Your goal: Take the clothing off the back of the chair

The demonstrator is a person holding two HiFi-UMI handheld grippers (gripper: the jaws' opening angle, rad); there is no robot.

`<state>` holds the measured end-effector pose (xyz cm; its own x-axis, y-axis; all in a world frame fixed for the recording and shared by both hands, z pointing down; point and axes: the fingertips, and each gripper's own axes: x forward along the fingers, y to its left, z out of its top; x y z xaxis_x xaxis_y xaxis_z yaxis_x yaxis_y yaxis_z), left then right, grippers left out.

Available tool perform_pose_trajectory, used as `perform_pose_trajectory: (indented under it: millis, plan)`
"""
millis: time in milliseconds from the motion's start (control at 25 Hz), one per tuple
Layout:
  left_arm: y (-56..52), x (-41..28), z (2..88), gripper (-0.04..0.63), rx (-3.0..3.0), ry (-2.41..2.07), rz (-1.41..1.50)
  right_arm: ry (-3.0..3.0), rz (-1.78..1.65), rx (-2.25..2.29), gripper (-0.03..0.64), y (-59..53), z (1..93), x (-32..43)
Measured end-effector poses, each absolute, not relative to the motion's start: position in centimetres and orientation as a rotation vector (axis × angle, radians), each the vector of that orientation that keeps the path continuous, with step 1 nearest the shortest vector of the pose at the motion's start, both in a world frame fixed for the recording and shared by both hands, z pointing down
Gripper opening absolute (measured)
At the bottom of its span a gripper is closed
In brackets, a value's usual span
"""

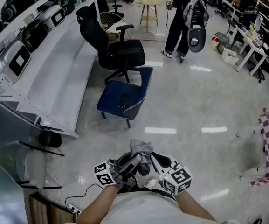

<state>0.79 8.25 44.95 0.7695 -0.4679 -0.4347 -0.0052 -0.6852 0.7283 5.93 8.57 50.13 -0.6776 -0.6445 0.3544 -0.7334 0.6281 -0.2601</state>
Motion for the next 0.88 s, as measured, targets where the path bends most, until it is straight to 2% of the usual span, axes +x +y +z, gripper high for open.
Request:
perform_pose_trajectory:
  millis: [320,880]
  plan:
    - [9.9,1.3,45.5,0.037,2.197,-0.400,-0.753,-2.662,0.573,1.110,0.017,9.7,49.5,5.8]
    - [8.7,-4.3,44.6,0.037,2.210,-0.432,-0.787,-2.660,0.444,1.146,0.017,8.6,47.0,1.7]
